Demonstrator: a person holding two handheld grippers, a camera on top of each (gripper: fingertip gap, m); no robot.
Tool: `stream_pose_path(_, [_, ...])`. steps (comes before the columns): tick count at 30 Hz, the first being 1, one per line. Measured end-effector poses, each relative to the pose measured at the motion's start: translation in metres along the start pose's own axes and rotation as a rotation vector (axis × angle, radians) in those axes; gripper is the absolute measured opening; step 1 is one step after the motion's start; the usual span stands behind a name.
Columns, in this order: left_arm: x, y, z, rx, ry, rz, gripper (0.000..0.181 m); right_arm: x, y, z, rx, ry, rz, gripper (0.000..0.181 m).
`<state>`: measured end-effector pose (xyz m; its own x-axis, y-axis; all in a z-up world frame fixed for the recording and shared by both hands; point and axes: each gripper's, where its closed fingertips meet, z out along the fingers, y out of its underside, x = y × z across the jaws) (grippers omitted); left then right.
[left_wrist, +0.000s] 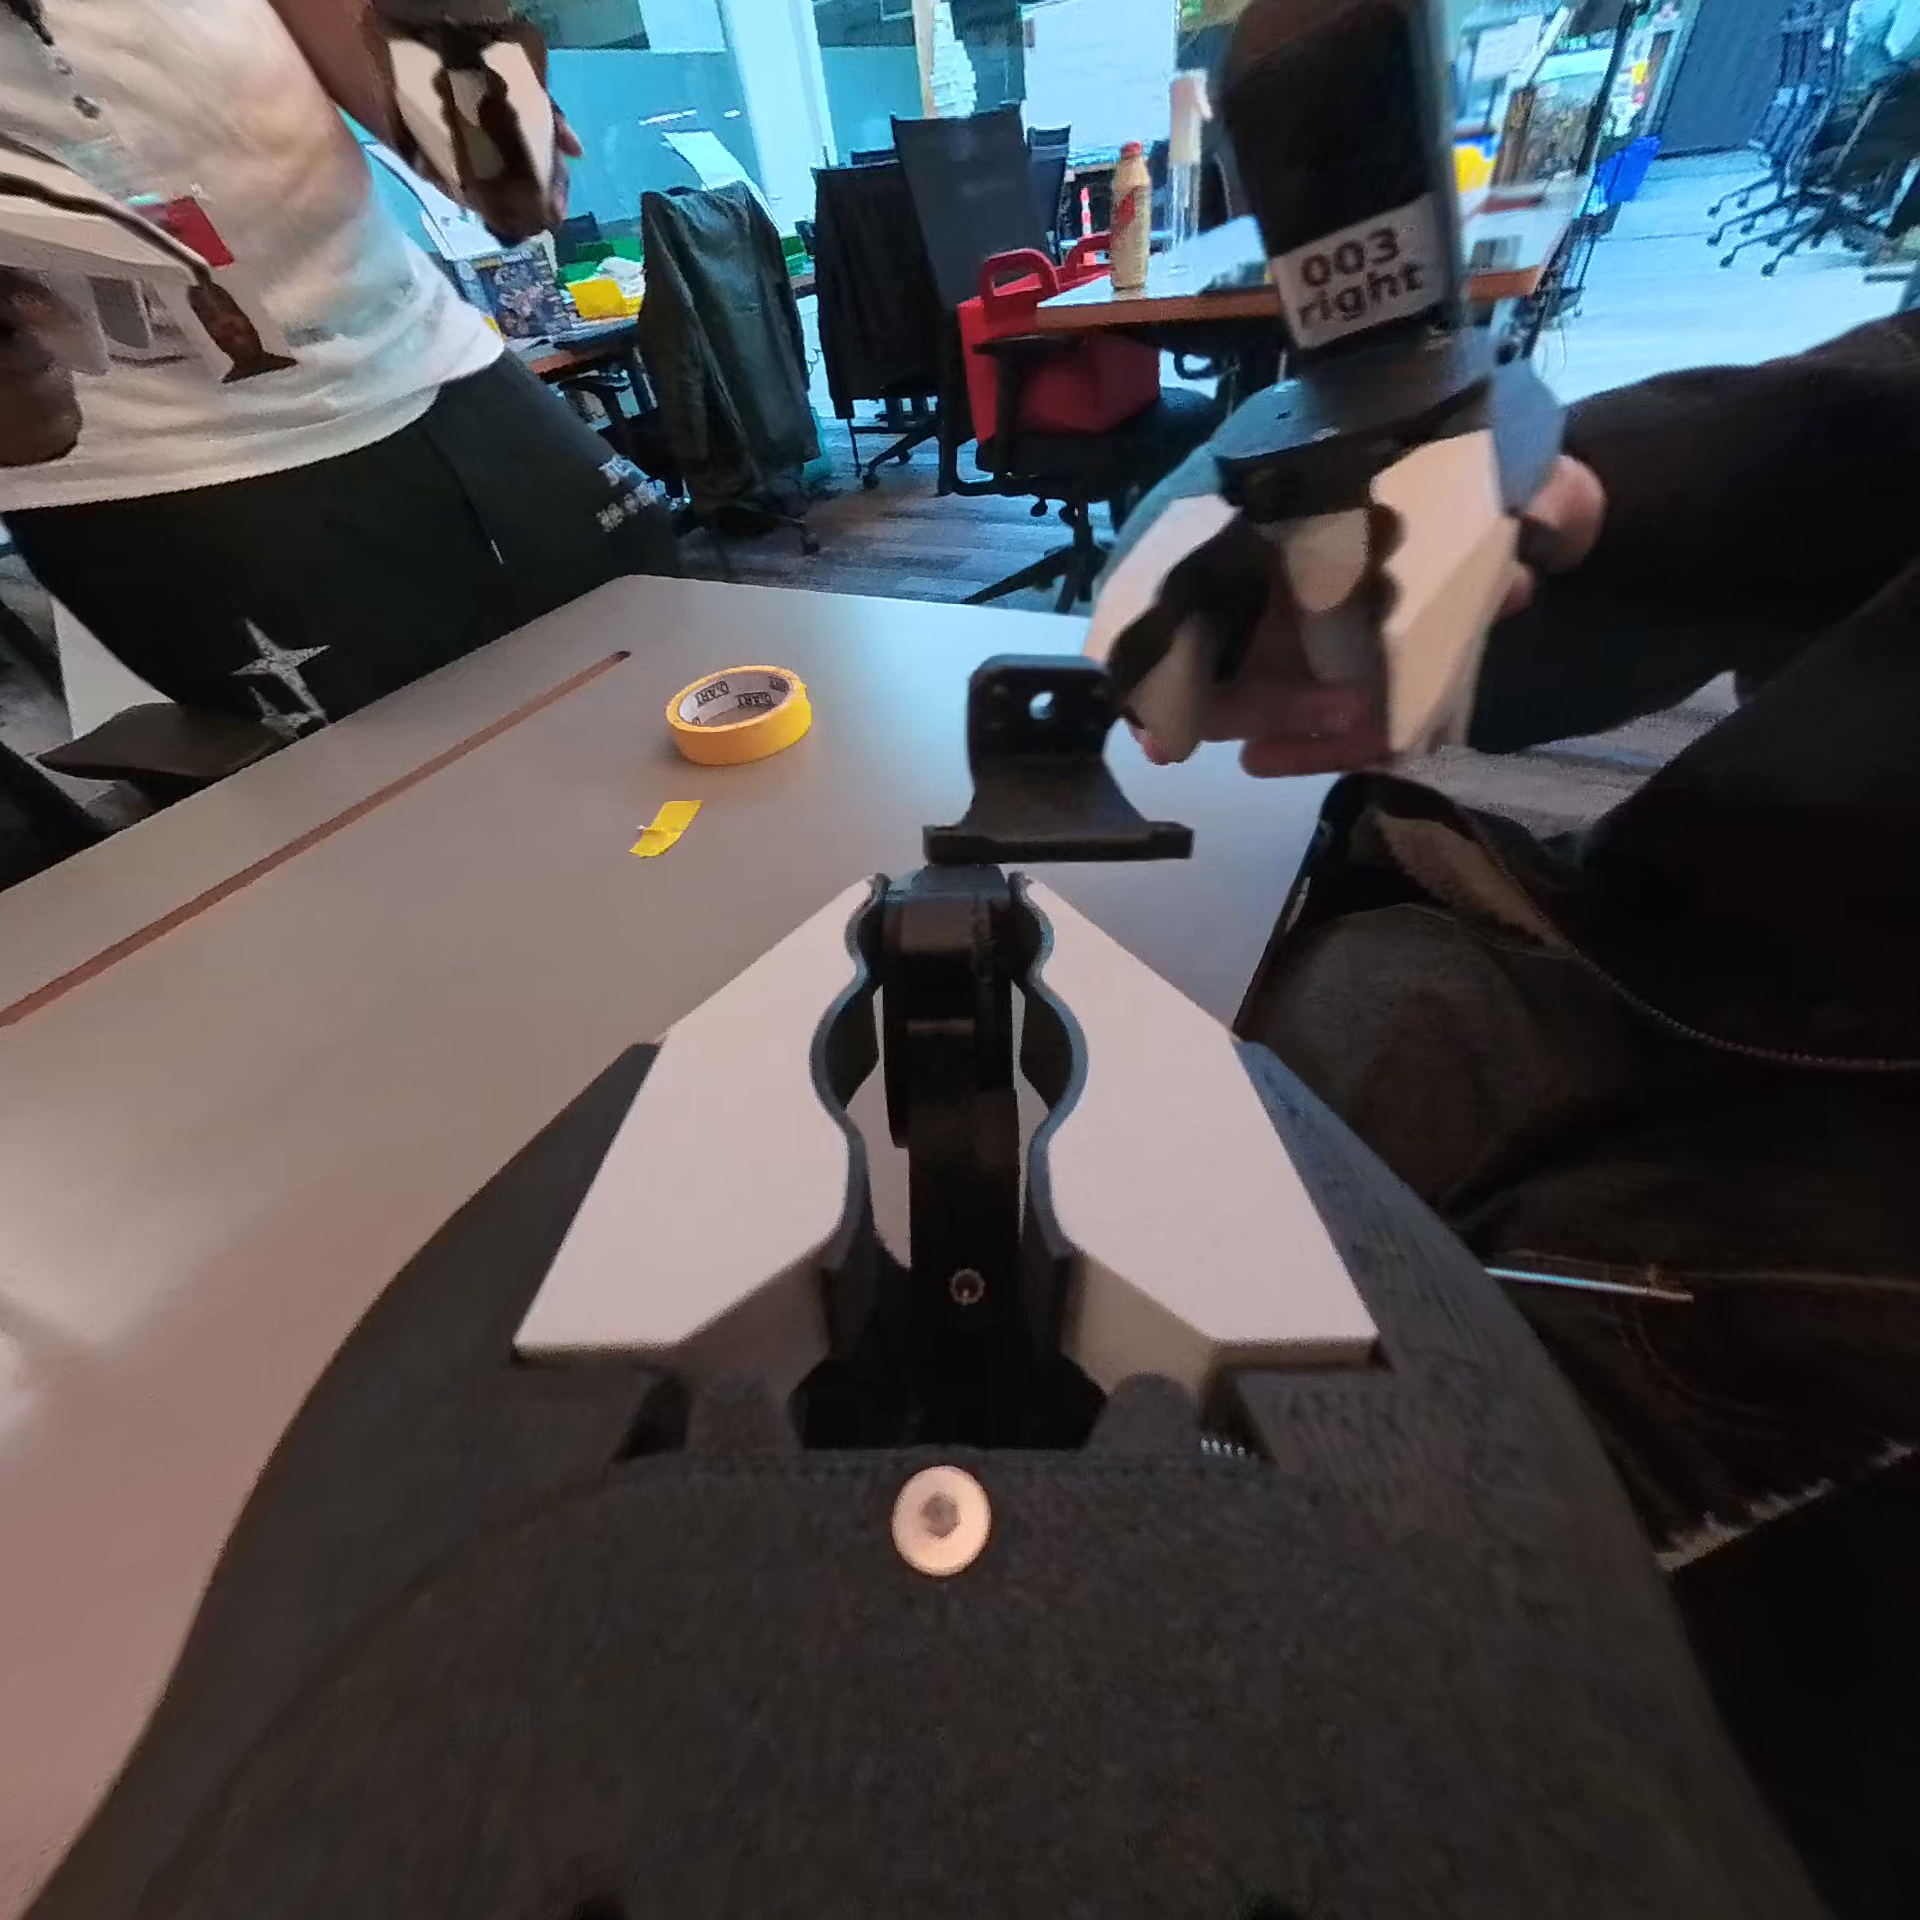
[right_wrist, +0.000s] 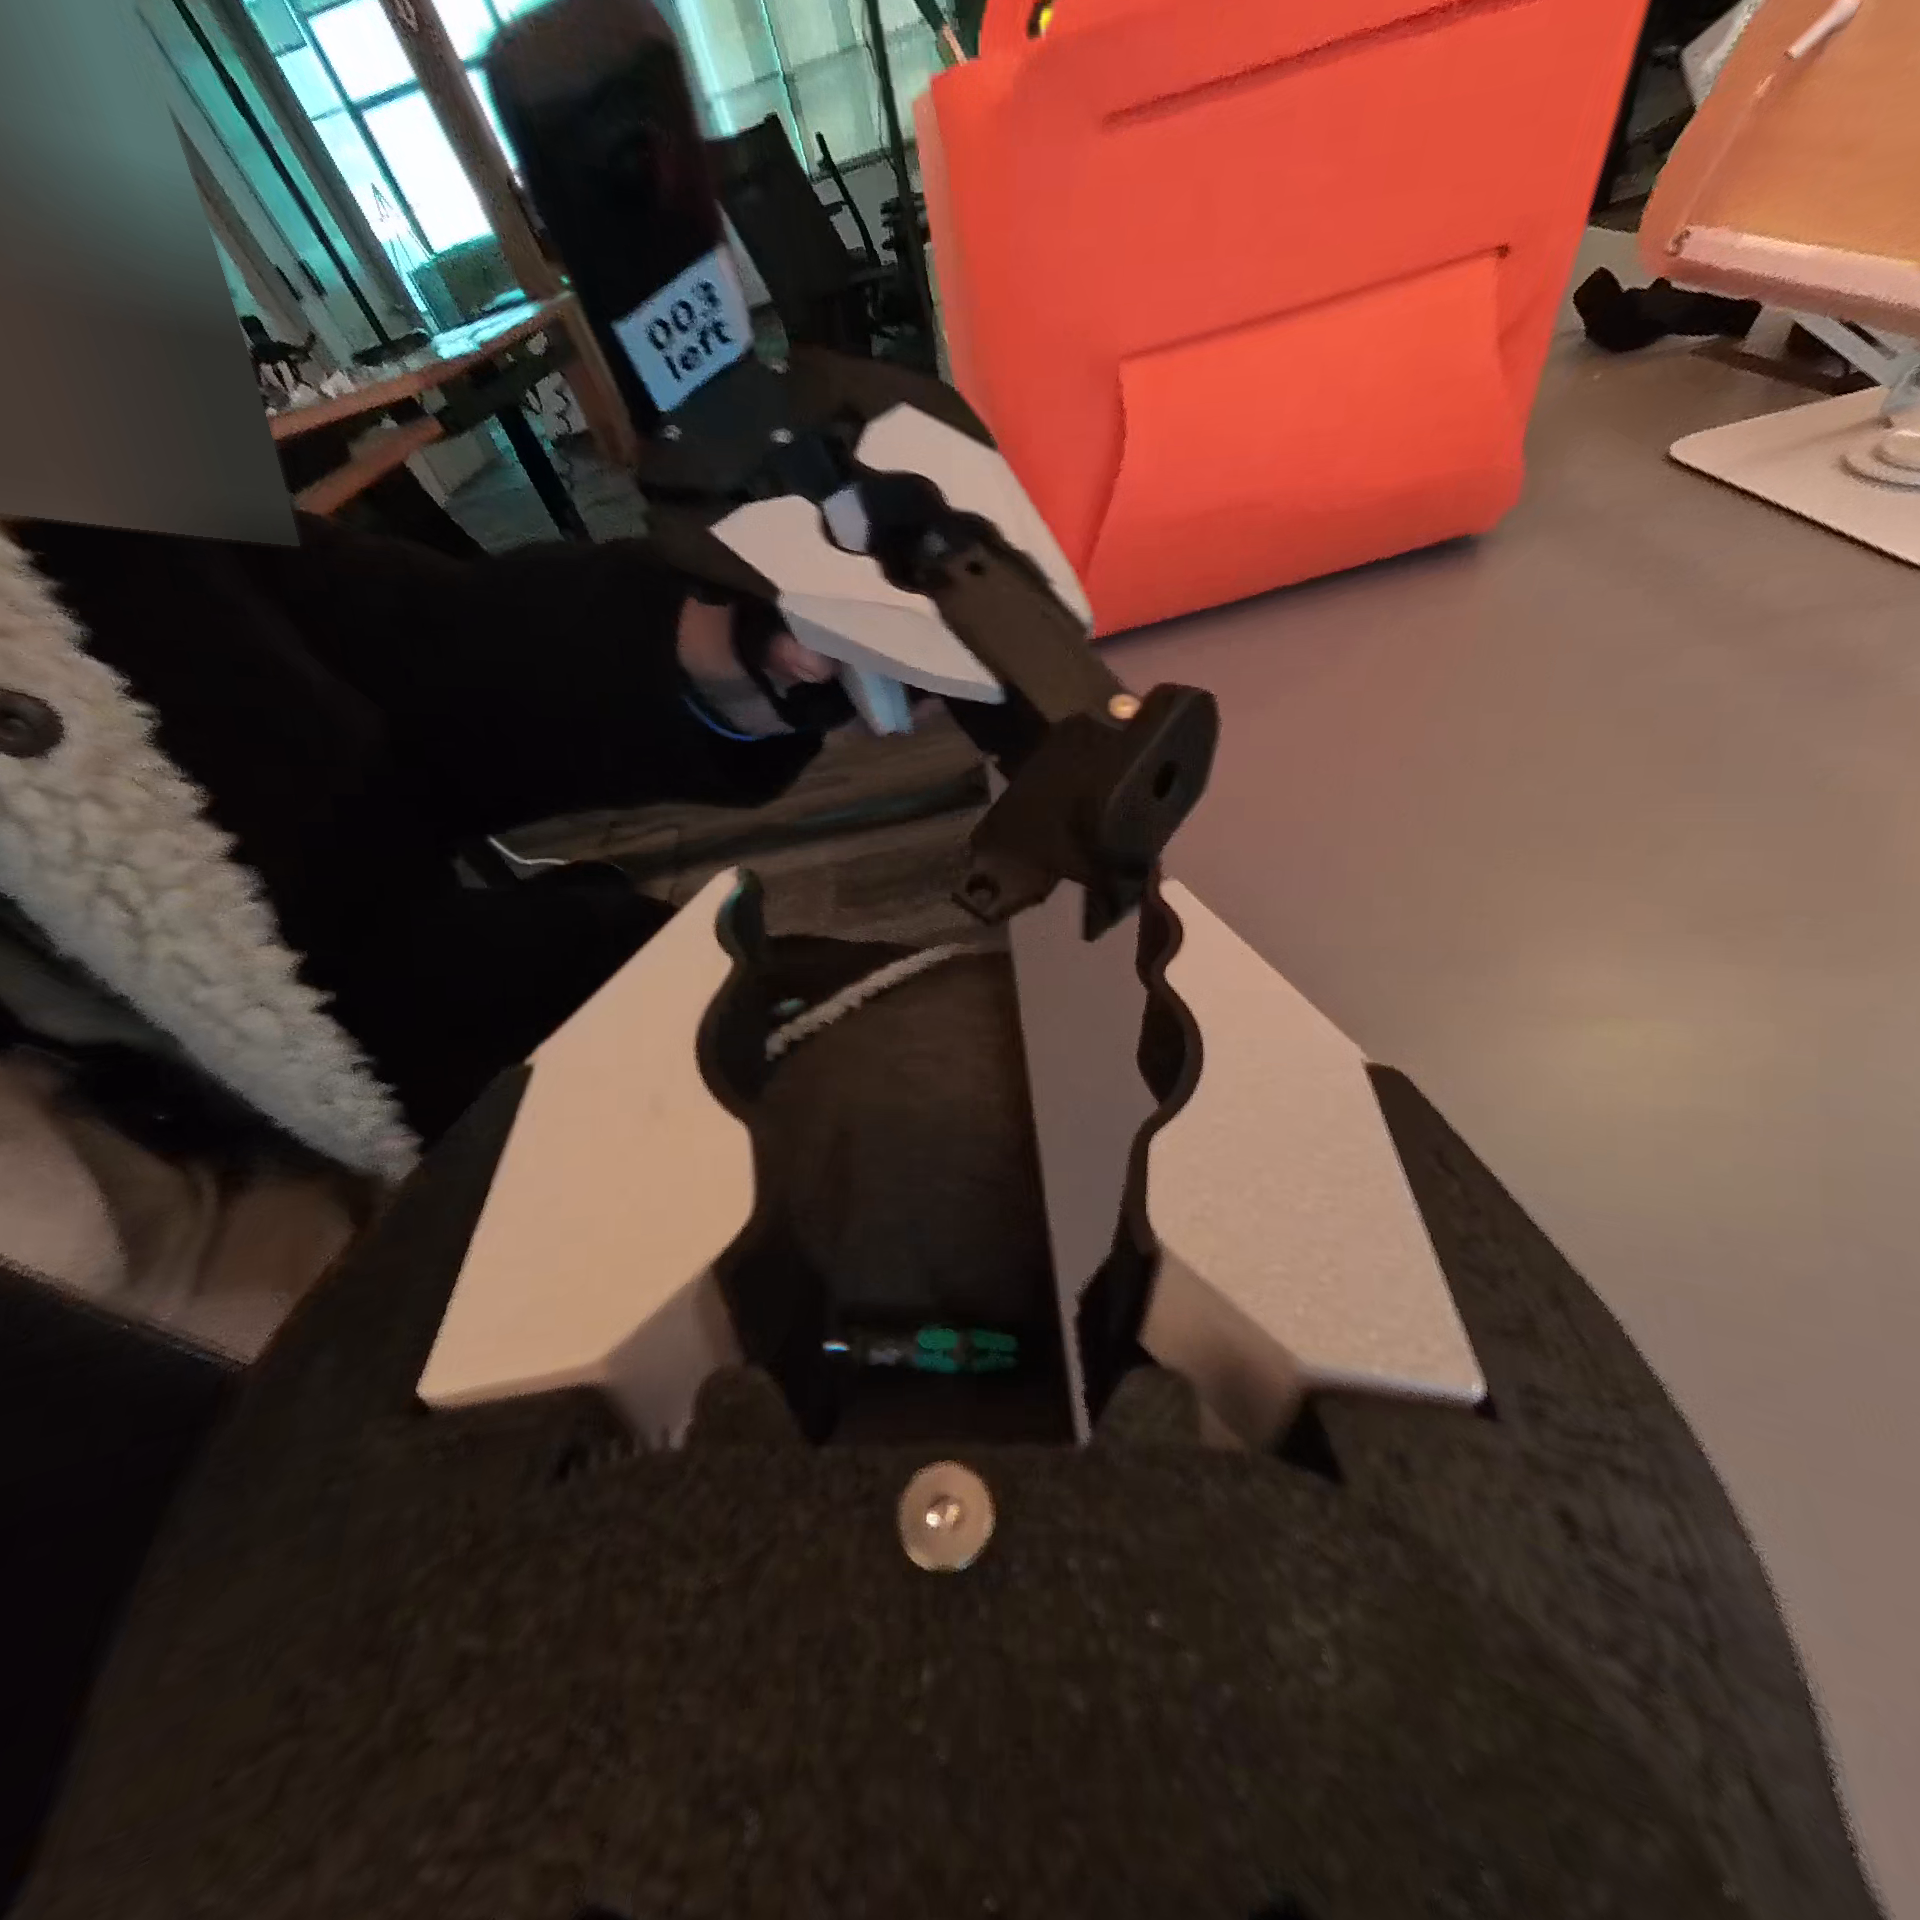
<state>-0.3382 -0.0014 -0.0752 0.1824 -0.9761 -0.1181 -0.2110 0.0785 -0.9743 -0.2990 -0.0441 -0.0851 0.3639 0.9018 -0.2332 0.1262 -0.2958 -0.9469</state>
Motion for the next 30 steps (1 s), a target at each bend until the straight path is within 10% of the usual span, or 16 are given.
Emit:
stream_pose_path(10, [-0.001,-0.028,-0.006,0.172,0.057,-0.202,0.022,-0.047,-0.061,0.027,0.087,-0.055,-0.026,0.076])
stream_pose_path(15, [-0.002,-0.049,-0.018,0.32,0.164,-0.4,0.022,-0.043,-0.086,-0.008,0.21,-0.087,0.042,0.068])
stream_pose_path(30, [0.023,-0.065,-0.02,0.391,0.371,-0.475,0.022,-0.017,-0.064,0.025,0.062,-0.131,0.123,0.021])
